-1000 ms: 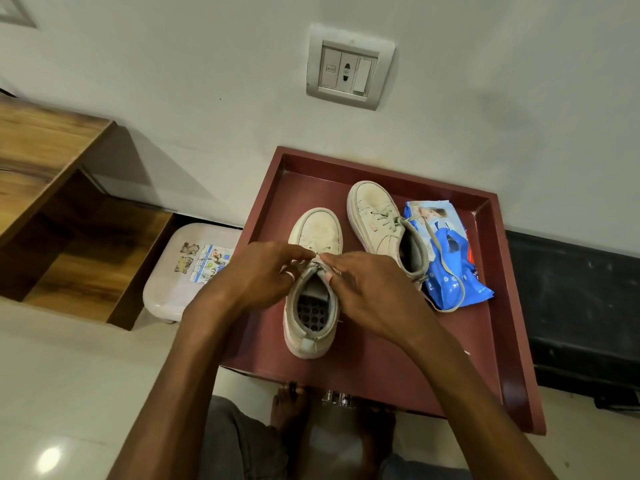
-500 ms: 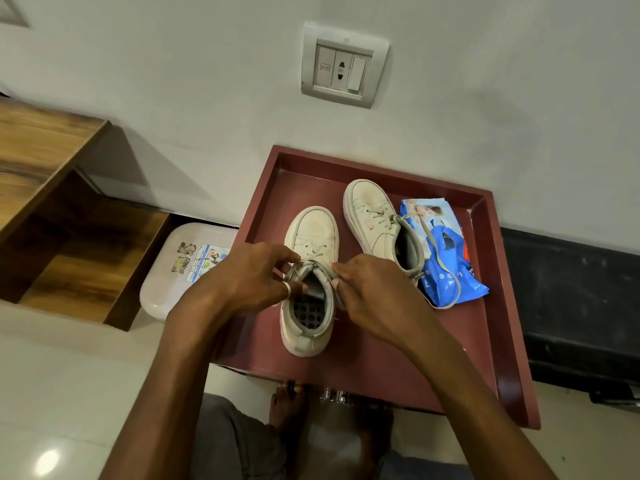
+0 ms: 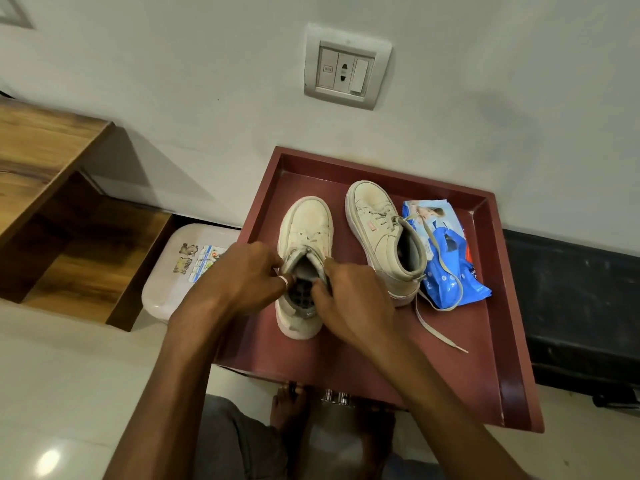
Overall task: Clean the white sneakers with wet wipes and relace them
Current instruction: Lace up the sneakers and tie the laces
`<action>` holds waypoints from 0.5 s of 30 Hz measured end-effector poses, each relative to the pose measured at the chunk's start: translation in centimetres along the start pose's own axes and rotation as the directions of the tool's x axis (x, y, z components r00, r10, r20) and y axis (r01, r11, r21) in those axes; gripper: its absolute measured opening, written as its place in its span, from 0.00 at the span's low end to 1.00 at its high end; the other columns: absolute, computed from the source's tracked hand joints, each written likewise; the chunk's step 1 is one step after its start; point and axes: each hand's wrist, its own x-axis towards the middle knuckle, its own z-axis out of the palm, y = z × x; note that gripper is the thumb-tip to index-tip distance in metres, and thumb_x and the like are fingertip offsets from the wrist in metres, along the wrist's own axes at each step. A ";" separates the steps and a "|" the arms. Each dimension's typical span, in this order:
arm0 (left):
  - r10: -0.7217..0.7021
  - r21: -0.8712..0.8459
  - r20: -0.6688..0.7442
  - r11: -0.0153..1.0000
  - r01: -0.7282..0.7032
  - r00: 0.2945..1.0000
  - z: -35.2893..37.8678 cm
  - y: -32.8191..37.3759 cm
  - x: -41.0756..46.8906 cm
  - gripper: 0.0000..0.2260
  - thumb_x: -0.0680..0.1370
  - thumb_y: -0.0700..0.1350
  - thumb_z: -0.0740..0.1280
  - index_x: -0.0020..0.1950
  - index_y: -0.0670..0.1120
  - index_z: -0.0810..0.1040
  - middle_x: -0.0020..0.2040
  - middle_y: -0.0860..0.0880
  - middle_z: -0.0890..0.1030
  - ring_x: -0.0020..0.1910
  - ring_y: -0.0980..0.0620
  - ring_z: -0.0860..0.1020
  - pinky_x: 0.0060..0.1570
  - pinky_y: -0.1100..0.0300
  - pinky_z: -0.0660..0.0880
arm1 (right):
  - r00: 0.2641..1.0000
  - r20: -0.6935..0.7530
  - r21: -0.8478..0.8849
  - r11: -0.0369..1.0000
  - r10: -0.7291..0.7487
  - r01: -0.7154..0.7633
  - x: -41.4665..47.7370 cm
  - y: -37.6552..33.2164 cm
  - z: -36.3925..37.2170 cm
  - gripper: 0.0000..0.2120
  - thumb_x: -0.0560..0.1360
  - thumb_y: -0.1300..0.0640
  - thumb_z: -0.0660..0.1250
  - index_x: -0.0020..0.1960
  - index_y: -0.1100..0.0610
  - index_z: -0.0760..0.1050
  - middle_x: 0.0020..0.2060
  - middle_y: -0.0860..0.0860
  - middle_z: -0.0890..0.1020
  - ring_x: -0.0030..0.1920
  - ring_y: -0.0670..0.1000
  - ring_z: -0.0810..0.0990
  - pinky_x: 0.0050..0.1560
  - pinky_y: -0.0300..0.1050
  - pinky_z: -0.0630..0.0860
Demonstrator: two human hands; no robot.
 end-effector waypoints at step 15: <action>-0.051 0.180 -0.454 0.973 0.148 0.890 -1.0 1.2 0.4 0.19 0.81 0.63 0.62 0.53 0.49 0.82 0.42 0.47 0.84 0.40 0.43 0.82 0.42 0.47 0.82 | 0.990 -0.132 0.114 0.993 0.056 -0.041 2.5 1.4 -1.3 0.19 0.79 0.41 0.58 0.42 0.55 0.77 0.37 0.49 0.83 0.39 0.52 0.80 0.41 0.49 0.76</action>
